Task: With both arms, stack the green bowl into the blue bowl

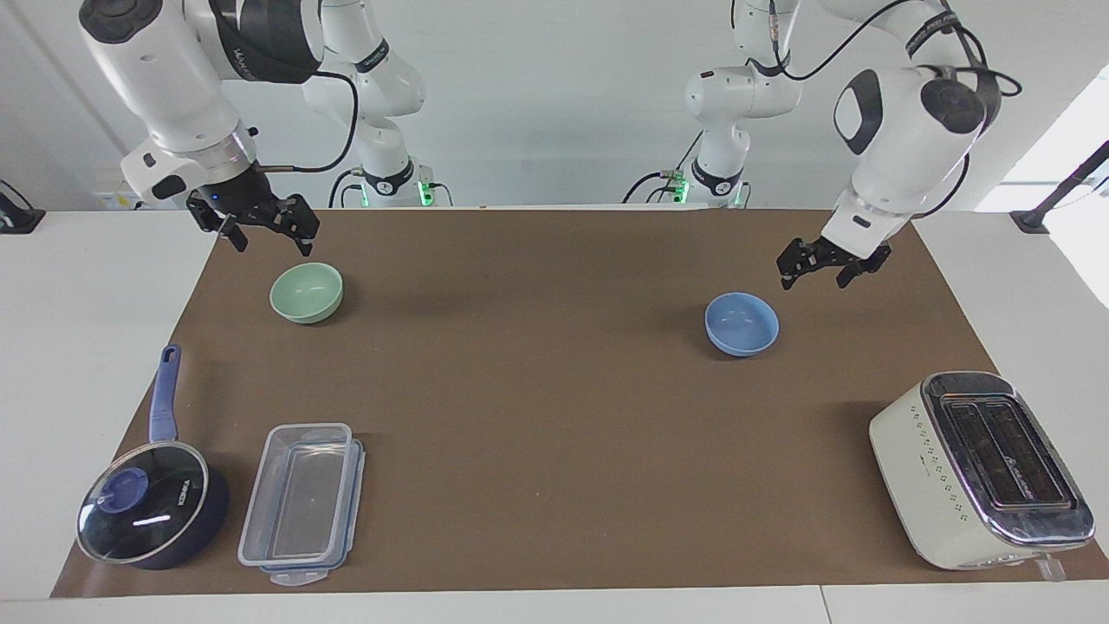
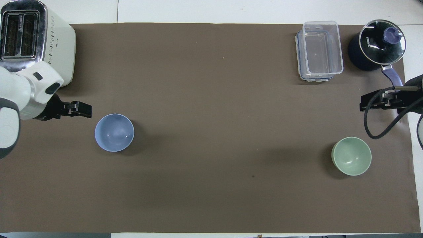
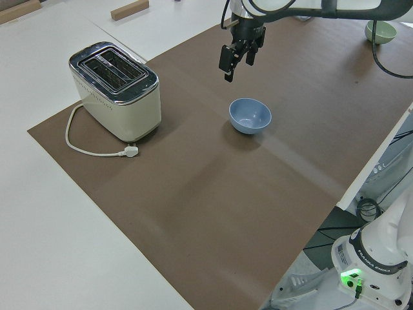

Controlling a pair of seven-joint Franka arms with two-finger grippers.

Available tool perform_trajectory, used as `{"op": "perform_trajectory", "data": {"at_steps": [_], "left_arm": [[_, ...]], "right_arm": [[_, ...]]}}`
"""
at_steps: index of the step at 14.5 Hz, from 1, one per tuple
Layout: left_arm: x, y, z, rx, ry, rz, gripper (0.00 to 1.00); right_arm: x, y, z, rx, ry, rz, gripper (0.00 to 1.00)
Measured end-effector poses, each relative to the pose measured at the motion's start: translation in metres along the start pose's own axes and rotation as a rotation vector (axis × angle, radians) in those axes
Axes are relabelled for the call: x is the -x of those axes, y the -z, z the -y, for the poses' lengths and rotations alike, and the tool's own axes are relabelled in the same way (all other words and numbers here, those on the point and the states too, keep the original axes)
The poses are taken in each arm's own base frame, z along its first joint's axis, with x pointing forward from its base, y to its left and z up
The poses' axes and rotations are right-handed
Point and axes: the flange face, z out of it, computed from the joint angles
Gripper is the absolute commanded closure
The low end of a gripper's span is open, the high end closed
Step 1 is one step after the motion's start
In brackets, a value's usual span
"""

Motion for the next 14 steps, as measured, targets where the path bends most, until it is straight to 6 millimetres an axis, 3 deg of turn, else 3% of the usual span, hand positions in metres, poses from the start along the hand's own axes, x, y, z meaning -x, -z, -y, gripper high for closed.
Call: {"op": "perform_trajectory", "data": {"at_steps": [3,5,11,12,13,14], "left_arm": [[0.001,-0.074,0.003,0.005,-0.051,0.021,0.09],[0.005,-0.101,0.004,0.006,-0.07,0.02,0.16],[0.017,-0.123,0.005,0.007,-0.142,0.047,0.23],[0.018,-0.125,0.005,0.007,-0.143,0.05,0.29],[0.019,-0.126,0.005,0.007,-0.143,0.052,0.41],[0.019,-0.127,0.005,0.007,-0.144,0.054,0.66]], "right_arm": [[0.002,-0.018,-0.023,-0.003,0.032,0.003,0.0],[0.009,-0.038,-0.039,-0.006,0.032,-0.005,0.0],[0.055,-0.124,-0.085,-0.011,0.052,-0.028,0.0],[0.061,-0.138,-0.094,-0.012,0.052,-0.029,0.0],[0.066,-0.154,-0.102,-0.013,0.054,-0.032,0.0],[0.07,-0.169,-0.109,-0.013,0.055,-0.034,0.0]]}}
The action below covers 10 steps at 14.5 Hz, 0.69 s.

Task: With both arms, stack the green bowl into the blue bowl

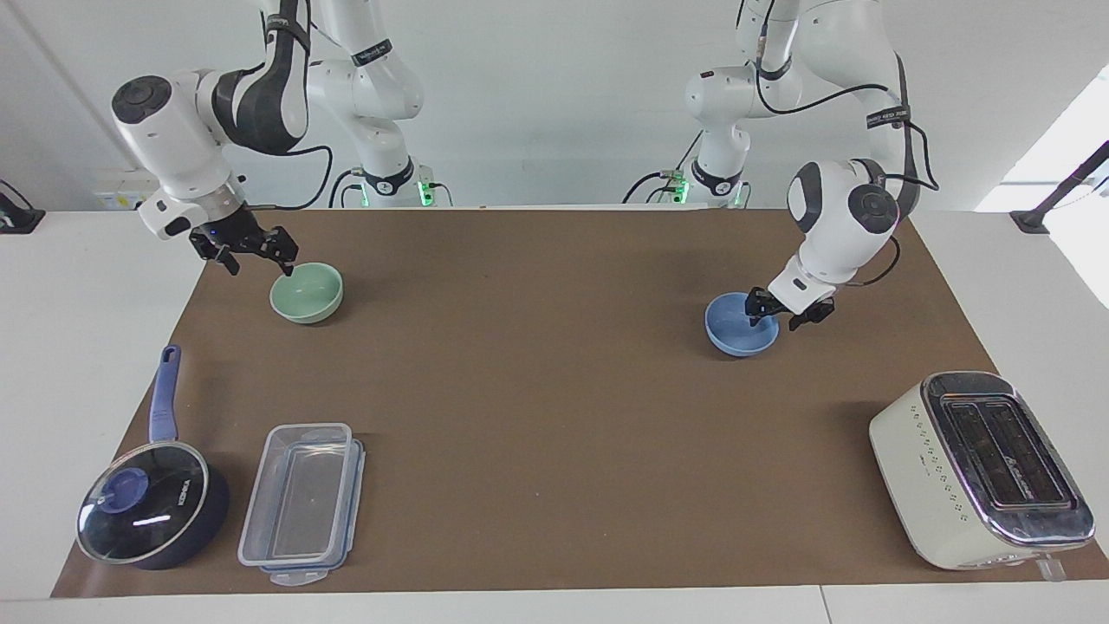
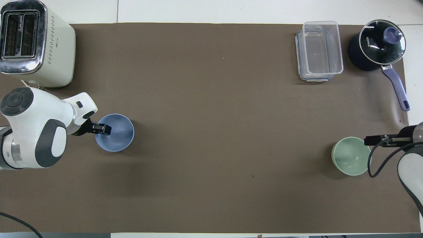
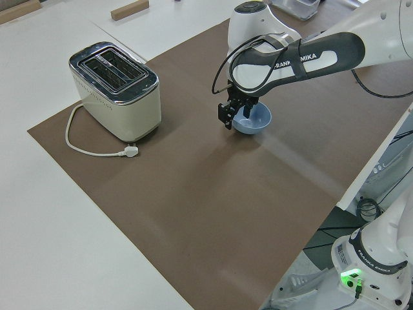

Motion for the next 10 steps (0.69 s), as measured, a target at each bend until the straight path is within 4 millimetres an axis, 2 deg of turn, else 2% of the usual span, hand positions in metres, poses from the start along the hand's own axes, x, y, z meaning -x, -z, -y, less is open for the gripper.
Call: {"op": "perform_trajectory", "data": {"at_steps": [1,4,7,9,10], "left_arm": [[0.0,-0.001,0.0,0.0,0.0,0.002,1.0],[0.001,-0.002,0.0,0.0,0.0,0.003,1.0],[0.0,0.001,0.0,-0.001,0.003,-0.003,1.0],[-0.005,0.012,-0.001,-0.001,0.028,-0.01,1.0],[-0.011,0.024,-0.005,0.001,0.056,-0.003,1.0]], "right_arm": [[0.006,-0.014,-0.007,0.0,0.004,-0.002,0.0],[0.018,-0.044,-0.02,0.001,0.015,-0.012,0.0],[0.023,-0.067,-0.022,-0.003,0.014,0.002,0.0],[0.025,-0.081,-0.025,-0.006,0.014,0.011,0.0],[0.027,-0.087,-0.028,-0.007,0.016,0.012,0.01]]}}
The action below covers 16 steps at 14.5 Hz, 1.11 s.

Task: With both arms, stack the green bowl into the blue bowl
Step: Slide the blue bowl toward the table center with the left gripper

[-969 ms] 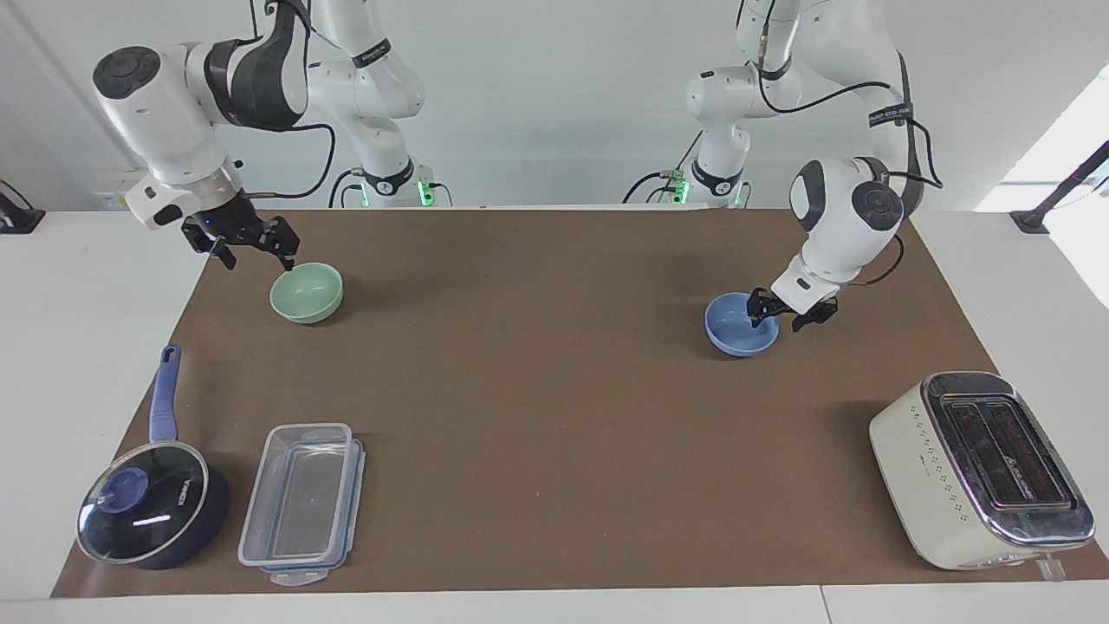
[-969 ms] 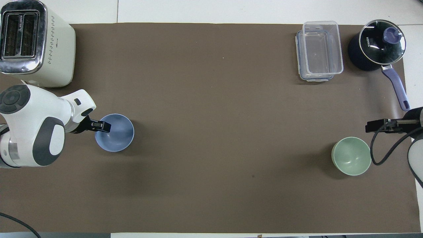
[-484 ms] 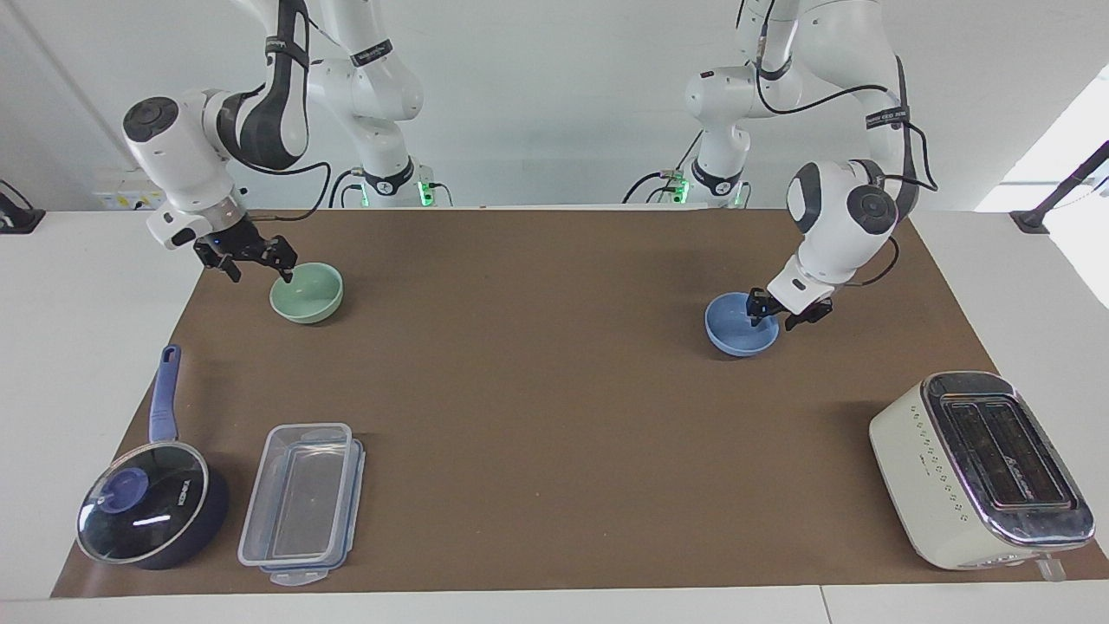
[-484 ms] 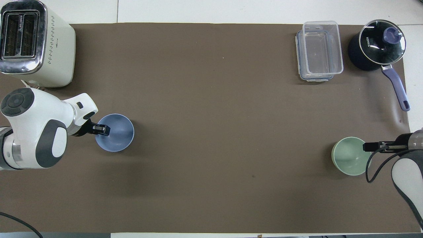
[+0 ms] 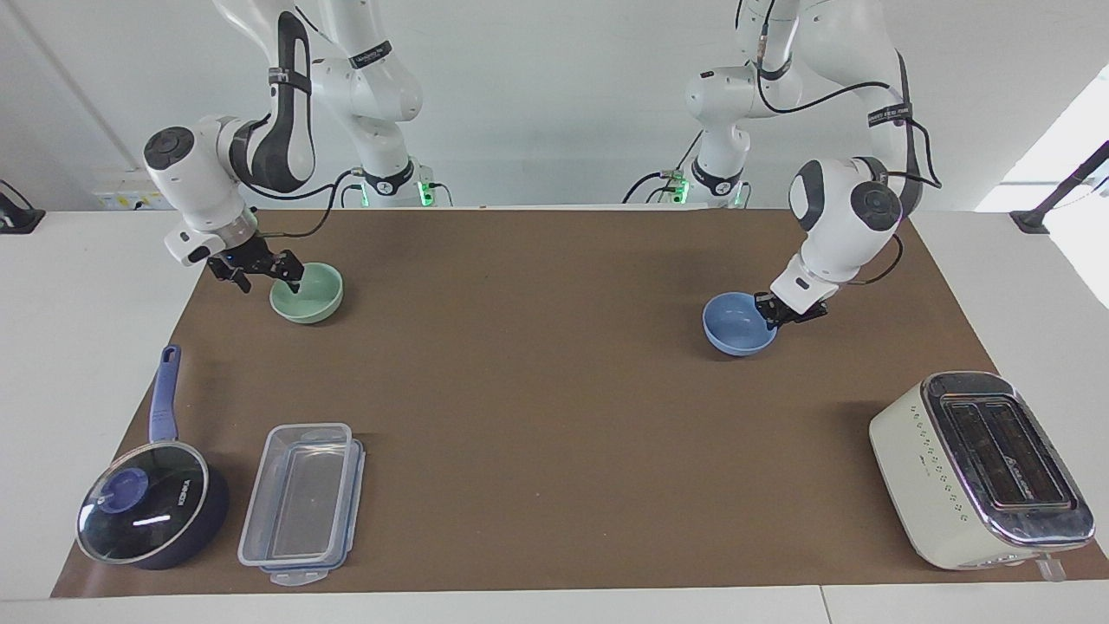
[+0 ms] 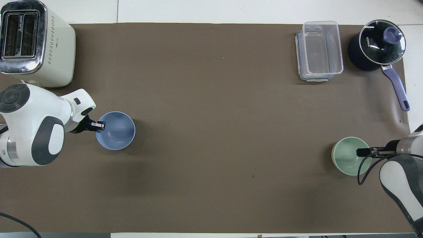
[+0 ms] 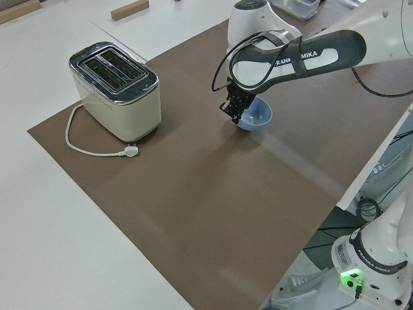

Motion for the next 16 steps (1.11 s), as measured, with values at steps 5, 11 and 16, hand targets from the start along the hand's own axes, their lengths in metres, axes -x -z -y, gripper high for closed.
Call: {"op": "perform_trajectory", "data": {"at_steps": [5,11,16], "left_arm": [[-0.041,0.082,-0.141,0.069,0.183,-0.005,1.0],[0.013,0.029,-0.348,0.092,0.2,-0.026,1.0],[0.023,-0.027,-0.385,0.079,0.185,0.001,0.87]], "right_arm": [[0.008,-0.017,-0.003,-0.003,0.036,0.006,1.0],[0.006,-0.015,-0.002,-0.004,0.043,0.004,1.0],[-0.011,0.023,-0.005,-0.005,0.045,0.002,1.0]]}}
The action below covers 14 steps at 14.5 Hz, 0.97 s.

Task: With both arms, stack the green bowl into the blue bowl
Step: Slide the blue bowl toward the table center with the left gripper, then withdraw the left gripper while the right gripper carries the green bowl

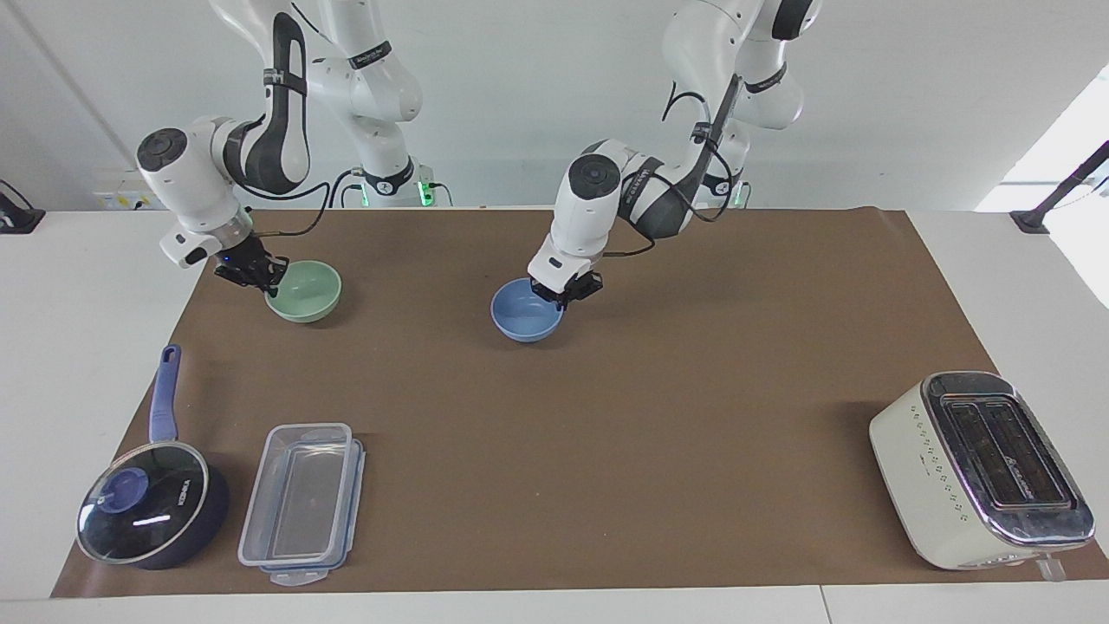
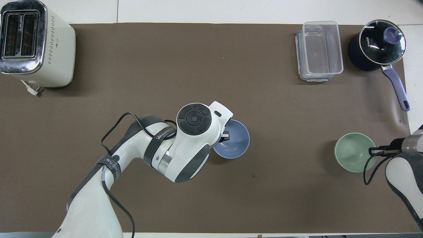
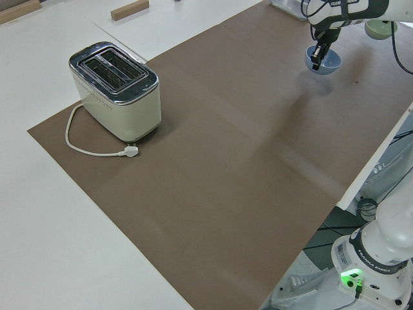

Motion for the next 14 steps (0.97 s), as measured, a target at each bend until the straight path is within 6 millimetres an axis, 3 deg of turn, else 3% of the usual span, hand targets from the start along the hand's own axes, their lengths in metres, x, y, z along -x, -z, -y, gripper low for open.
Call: {"op": "perform_trajectory", "data": {"at_steps": [1,5,7,9,11,14], "left_arm": [[-0.001,-0.004,0.0,-0.003,0.001,0.003,0.01],[-0.002,-0.002,0.002,-0.002,0.002,0.001,0.0],[-0.018,0.032,0.02,0.011,0.04,-0.019,0.0],[-0.048,0.085,0.069,0.009,0.076,-0.02,0.0],[-0.077,0.134,0.142,0.001,0.068,-0.007,0.0],[-0.107,0.176,0.257,-0.015,0.004,0.002,0.0]], "right_arm": [[-0.006,0.011,-0.002,0.003,0.001,-0.008,1.0],[-0.021,0.037,0.001,0.019,0.012,-0.045,1.0],[-0.035,0.039,0.041,0.02,-0.016,-0.051,1.0],[-0.047,0.039,0.097,0.018,-0.046,-0.059,1.0],[-0.053,0.042,0.15,0.016,-0.059,-0.067,1.0],[-0.057,0.052,0.225,-0.081,-0.082,-0.081,1.0]]}}
